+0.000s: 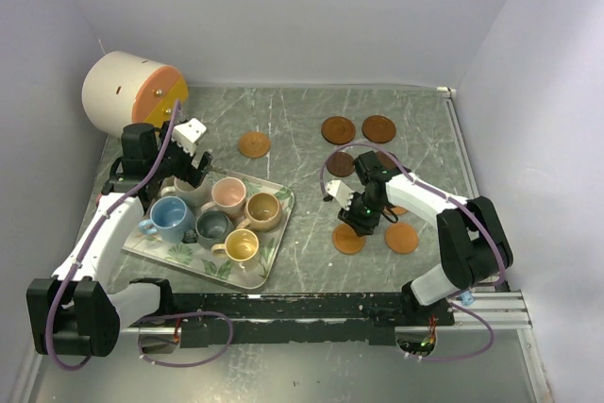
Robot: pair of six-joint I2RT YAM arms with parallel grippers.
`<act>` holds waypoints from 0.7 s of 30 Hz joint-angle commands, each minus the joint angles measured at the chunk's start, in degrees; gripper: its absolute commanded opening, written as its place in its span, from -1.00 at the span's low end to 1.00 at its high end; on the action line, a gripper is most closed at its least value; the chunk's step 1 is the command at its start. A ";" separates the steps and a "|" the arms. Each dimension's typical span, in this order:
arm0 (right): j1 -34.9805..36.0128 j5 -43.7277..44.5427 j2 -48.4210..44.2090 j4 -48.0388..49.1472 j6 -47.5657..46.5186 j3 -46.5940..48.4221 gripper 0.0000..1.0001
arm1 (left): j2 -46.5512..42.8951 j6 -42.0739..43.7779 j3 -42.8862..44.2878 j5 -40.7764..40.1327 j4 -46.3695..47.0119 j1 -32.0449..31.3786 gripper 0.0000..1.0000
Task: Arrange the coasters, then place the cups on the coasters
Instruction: Move the coaster to the center of the board.
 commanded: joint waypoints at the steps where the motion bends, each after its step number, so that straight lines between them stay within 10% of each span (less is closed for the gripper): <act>1: 0.03 0.98 0.25 -0.98 -0.19 0.56 -0.27 | 0.17 0.72 0.16 0.71 -0.17 -0.27 1.00; 21: -1.06 -4.92 -1.18 -2.29 0.90 3.86 -0.22 | 0.48 0.90 0.43 0.88 -0.30 -0.30 1.00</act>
